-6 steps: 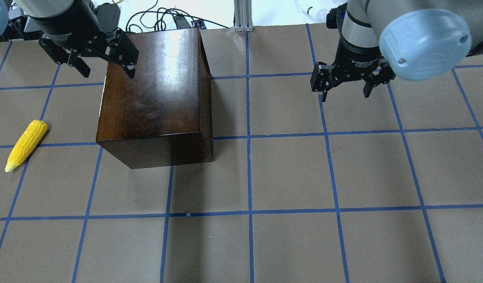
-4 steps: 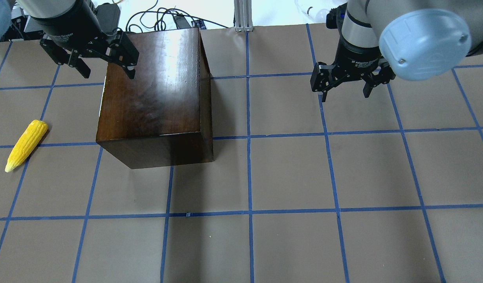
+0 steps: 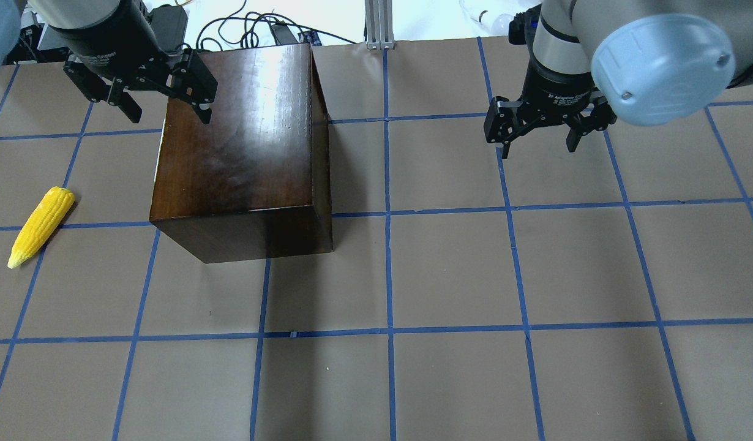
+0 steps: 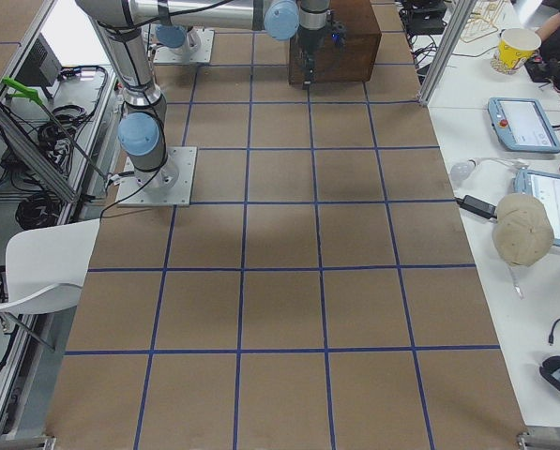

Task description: Open drawer and put corn inside

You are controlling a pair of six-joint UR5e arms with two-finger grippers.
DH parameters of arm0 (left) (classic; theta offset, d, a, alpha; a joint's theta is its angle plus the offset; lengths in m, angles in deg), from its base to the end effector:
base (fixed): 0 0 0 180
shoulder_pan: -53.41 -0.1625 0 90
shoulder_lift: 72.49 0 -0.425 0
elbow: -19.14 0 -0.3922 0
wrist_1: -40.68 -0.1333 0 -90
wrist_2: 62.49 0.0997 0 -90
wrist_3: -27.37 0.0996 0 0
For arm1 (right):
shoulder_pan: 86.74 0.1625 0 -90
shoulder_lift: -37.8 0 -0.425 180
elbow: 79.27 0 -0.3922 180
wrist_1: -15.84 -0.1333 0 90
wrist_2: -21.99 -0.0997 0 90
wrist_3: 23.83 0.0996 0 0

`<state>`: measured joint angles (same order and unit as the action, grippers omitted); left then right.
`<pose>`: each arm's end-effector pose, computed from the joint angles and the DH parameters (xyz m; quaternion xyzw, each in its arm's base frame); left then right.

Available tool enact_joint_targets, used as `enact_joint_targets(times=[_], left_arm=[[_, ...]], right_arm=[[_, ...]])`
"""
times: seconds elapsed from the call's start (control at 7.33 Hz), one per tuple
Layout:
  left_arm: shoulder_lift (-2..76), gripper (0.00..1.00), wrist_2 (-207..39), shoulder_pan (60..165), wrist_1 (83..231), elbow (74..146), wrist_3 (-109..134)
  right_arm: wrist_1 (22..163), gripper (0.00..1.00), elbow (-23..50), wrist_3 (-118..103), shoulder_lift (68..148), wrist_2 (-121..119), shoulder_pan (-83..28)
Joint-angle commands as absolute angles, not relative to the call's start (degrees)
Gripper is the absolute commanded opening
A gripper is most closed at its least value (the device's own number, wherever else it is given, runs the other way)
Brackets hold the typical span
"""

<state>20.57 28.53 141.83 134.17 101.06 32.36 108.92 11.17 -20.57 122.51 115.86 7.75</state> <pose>-0.1173 -0.5191 0.5243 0.0296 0.9994 -0.0128 0.0097 0.1672 -0.5129 0.4427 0.0115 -0.9991 -0.0208 0.0352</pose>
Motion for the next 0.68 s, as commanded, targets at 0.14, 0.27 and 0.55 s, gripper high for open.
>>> enact_joint_targets(times=[0.14, 0.27, 0.55], left_arm=[[20.59, 1.00, 28.12, 141.83, 134.11, 100.97, 32.29], [20.59, 1.00, 28.04, 141.83, 134.02, 100.97, 32.29], [20.68, 1.00, 27.86, 141.83, 134.02, 100.88, 32.29]], right_arm=[[109.00, 1.00, 11.17, -20.57, 122.53, 115.86, 7.75], [108.91, 1.00, 11.17, -20.57, 122.53, 115.86, 7.75], [108.91, 1.00, 11.17, -20.57, 122.44, 115.86, 7.75]])
